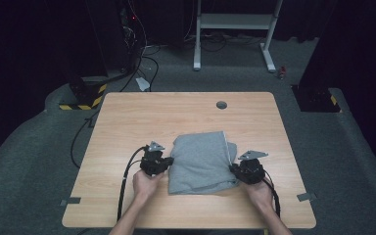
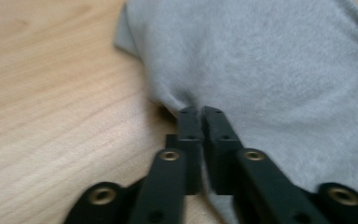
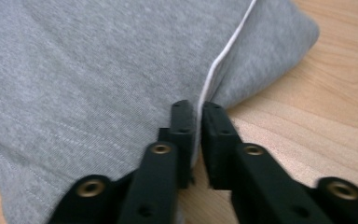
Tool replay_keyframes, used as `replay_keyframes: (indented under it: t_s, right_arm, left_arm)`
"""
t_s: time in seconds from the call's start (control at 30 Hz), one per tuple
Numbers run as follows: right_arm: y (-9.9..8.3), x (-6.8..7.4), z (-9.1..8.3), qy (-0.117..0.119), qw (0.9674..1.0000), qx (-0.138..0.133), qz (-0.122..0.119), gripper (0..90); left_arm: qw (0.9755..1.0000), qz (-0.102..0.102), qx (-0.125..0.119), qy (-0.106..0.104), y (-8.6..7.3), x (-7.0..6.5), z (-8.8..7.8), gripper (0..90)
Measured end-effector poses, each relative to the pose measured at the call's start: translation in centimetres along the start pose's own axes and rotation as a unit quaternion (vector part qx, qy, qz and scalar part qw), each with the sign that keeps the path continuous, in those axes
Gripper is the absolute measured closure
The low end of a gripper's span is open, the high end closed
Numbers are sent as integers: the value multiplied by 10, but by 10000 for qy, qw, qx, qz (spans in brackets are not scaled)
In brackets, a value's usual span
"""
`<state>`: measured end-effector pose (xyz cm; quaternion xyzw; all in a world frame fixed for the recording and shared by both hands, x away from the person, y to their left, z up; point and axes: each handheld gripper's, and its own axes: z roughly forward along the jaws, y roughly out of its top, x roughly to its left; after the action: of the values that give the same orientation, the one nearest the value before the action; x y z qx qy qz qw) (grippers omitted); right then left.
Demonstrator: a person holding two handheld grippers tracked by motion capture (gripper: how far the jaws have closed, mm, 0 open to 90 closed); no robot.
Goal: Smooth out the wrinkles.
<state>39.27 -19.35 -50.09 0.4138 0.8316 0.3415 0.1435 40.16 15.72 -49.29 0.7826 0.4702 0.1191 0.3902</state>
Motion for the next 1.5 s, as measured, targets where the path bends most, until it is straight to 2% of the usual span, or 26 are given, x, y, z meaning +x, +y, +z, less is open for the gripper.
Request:
replay_keyframes:
  t_s: [0.03,0.1,0.2,0.27,0.37,0.4,0.43,0.47,0.5,0.53,0.57,0.63,0.7,0.73,0.77,0.83,0.93,0.97,1.0,1.07,1.13,1.2,1.23,1.33,1.4,1.5]
  right_arm:
    - [1,0,-2,-32,10000,-86,35,699]
    - [5,-3,-3,-84,9995,-250,148,647]
    - [13,-10,-2,-262,9979,-454,386,570]
    - [17,-14,2,-267,9972,-469,526,541]
    - [23,-20,14,-187,9971,-326,657,505]
    - [23,-20,17,-176,9974,-272,639,504]
    - [24,-19,23,-133,9979,-154,622,507]
    - [24,-18,26,-117,9980,-107,609,529]
    - [23,-15,30,-24,9984,-57,556,593]
    - [21,-11,32,51,9989,-42,466,657]
    - [21,-5,32,2,9995,-78,300,721]
    - [22,0,29,47,9999,22,156,773]
    - [21,-2,25,278,9995,117,77,783]
    - [20,-3,22,315,9994,147,45,765]
    - [20,-3,18,262,9995,164,54,700]
    - [20,-4,11,-39,10000,-36,67,566]
    - [23,-8,7,-244,9992,-247,208,485]
    - [25,-9,8,-286,9990,-257,237,458]
    - [27,-10,11,-280,9988,-265,296,430]
    - [30,-14,20,-104,9988,-150,461,375]
    - [32,-16,31,9,9985,-26,544,356]
    - [31,-15,39,113,9983,49,562,392]
    - [31,-15,42,197,9979,61,612,427]
    - [31,-12,44,334,9981,14,526,555]
    - [31,-13,44,483,9973,43,556,632]
    - [32,-19,44,825,9939,34,725,734]
  left_arm:
    - [9999,-114,-41,-51,2,2,-2,663]
    - [9995,-279,-121,-91,6,6,-2,551]
    - [9997,-262,-21,-9,16,9,7,474]
    - [9996,-275,81,39,21,11,16,464]
    - [9993,-343,148,23,25,11,30,499]
    - [9988,-444,181,-103,25,11,35,534]
    - [9986,-448,213,-161,24,10,37,589]
    - [9985,-422,276,-213,23,7,40,626]
    - [9987,-348,307,-219,21,4,42,661]
    - [9989,-266,290,-240,20,0,41,710]
    - [9991,-212,283,-248,20,-1,41,747]
    - [9992,-85,305,-262,19,-4,37,783]
    - [9994,-76,214,-268,19,-3,31,792]
    - [9994,-80,166,-278,19,-1,28,787]
    - [9996,-116,88,-241,20,0,26,761]
    - [9997,-201,-19,-161,21,3,23,656]
    - [9994,-287,-74,-163,22,3,23,578]
    - [9996,-241,-33,-149,23,3,24,561]
    - [9996,-246,-8,-134,23,3,26,549]
    - [9994,-326,34,-132,23,4,31,536]
    - [9993,-310,115,-150,23,5,37,535]
    - [9991,-359,116,-210,23,4,42,550]
    - [9988,-405,96,-249,23,4,43,568]
    - [9981,-504,84,-356,23,4,46,618]
    - [9981,-476,64,-398,23,1,47,665]
    - [9989,-275,-43,-365,25,-3,44,749]
